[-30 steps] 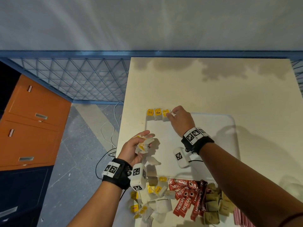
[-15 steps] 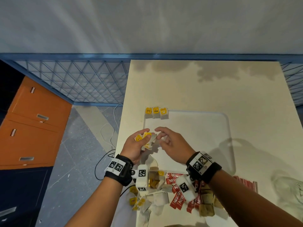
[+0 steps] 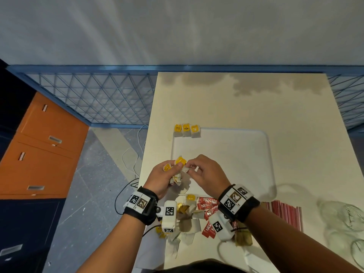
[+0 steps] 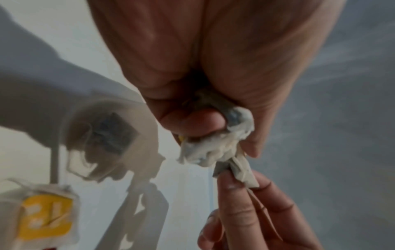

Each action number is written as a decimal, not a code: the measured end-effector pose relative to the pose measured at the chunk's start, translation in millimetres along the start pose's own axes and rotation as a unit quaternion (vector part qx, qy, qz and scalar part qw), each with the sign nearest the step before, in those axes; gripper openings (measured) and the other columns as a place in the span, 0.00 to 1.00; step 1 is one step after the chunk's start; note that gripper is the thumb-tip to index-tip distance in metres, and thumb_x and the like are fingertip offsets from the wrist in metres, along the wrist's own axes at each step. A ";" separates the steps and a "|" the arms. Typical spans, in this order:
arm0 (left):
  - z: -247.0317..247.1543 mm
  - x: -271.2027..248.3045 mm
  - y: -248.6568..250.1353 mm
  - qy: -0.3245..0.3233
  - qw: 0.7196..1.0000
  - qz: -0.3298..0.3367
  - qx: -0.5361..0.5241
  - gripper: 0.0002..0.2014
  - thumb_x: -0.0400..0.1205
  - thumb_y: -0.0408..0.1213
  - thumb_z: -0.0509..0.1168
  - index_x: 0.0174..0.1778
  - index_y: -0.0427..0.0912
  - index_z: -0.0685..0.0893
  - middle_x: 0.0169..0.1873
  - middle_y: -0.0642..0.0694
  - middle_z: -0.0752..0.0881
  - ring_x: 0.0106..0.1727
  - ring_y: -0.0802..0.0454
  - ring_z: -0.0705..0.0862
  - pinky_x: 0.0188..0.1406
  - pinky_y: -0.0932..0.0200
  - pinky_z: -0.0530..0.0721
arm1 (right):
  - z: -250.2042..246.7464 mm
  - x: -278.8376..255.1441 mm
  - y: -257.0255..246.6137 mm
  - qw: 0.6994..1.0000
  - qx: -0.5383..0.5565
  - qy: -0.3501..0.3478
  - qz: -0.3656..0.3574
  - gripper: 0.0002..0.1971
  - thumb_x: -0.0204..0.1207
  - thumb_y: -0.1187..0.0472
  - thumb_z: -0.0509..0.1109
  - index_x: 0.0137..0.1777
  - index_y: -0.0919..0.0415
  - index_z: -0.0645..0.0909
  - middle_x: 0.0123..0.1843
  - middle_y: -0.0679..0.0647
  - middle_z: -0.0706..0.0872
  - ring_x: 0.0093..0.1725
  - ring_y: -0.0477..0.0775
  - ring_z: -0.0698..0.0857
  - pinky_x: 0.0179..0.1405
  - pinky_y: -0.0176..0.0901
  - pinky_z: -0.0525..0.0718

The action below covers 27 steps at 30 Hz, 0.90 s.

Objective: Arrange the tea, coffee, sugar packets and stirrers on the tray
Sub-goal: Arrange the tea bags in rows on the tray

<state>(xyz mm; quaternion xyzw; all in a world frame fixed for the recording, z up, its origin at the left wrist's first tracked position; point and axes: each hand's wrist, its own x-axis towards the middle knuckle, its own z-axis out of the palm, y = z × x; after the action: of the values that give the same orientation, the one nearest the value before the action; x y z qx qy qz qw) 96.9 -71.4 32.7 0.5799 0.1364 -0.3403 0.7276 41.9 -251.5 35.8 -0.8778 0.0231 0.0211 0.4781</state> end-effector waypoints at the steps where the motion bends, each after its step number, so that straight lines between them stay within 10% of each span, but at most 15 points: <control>1: -1.7 -1.7 -1.9 -0.001 1.000 -0.004 0.005 0.17 0.76 0.41 0.75 0.53 0.32 0.88 0.34 0.37 0.86 0.33 0.45 0.84 0.30 0.59 0.82 | 0.7 -2.5 -0.9 1.000 -0.006 0.001 -0.004 0.05 0.80 0.56 0.75 0.53 0.46 0.89 0.46 0.44 0.82 0.37 0.34 0.77 0.41 0.38 0.75; 8: -23.0 -11.7 -10.0 0.048 0.993 0.014 0.110 0.10 0.81 0.38 0.74 0.50 0.33 0.90 0.40 0.33 0.89 0.40 0.42 0.87 0.42 0.50 0.85 | 14.5 -9.5 1.4 0.995 -0.068 -0.055 0.042 0.10 0.82 0.49 0.72 0.60 0.47 0.85 0.48 0.41 0.81 0.39 0.39 0.77 0.45 0.42 0.77; 15: -47.1 -19.8 -20.6 0.091 0.985 0.004 0.148 0.10 0.81 0.34 0.74 0.47 0.28 0.87 0.30 0.41 0.85 0.34 0.44 0.83 0.31 0.57 0.81 | 40.8 1.1 8.1 0.959 -0.191 -0.170 0.119 0.21 0.83 0.41 0.67 0.70 0.50 0.82 0.66 0.49 0.82 0.63 0.54 0.86 0.62 0.50 0.83; 27: -64.6 -27.6 -31.0 0.120 0.978 -0.018 0.168 0.08 0.80 0.34 0.74 0.44 0.31 0.86 0.31 0.39 0.84 0.30 0.47 0.80 0.27 0.61 0.79 | 63.0 10.4 11.7 0.939 -0.263 -0.202 0.095 0.07 0.85 0.56 0.65 0.54 0.56 0.83 0.56 0.53 0.80 0.47 0.58 0.84 0.43 0.48 0.77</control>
<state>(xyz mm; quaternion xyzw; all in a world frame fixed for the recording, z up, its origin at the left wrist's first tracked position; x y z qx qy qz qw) 69.2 -4.5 7.1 0.7277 0.1741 -0.2991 0.5921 50.6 -205.1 -8.8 -0.9433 0.0026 0.2483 0.2202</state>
